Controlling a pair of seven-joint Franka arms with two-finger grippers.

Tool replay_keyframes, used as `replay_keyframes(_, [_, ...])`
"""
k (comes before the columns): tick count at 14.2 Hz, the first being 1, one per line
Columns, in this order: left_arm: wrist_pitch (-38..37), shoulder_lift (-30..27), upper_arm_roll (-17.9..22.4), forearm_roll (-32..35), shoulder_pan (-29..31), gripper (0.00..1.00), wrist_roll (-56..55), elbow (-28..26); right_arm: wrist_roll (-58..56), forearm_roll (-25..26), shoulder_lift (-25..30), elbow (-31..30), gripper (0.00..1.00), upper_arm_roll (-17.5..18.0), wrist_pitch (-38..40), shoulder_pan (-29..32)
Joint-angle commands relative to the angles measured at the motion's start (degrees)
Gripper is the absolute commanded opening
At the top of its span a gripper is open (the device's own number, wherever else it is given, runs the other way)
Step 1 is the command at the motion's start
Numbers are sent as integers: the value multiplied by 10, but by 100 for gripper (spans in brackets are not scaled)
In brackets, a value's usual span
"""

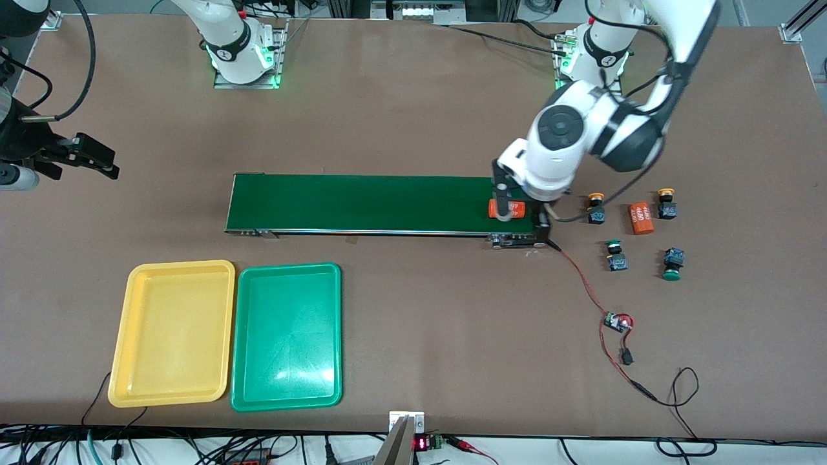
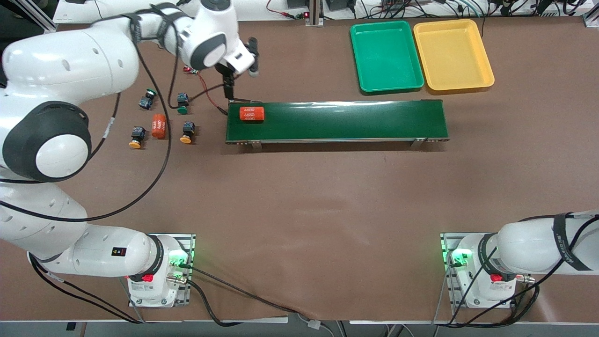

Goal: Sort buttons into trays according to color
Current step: 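Move the left gripper back and grasp a yellow-based push button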

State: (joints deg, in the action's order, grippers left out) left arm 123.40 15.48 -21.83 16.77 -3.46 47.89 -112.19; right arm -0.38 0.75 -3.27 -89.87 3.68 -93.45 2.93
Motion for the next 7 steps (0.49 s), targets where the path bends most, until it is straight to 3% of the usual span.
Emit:
replay_keyframes(1, [-5,-8,81,-16,11,100,23,-9,-5,-7,5,-5,100,3,3,6])
replay_keyframes(3, [-11,0,120,-19,20,100,-50,-14,-5,-7,5,-5,100,3,2,6])
replay_keyframes(7, [-28,-3,123,-37,48,100,-340,-32,-5,-7,5,-5,100,3,3,6])
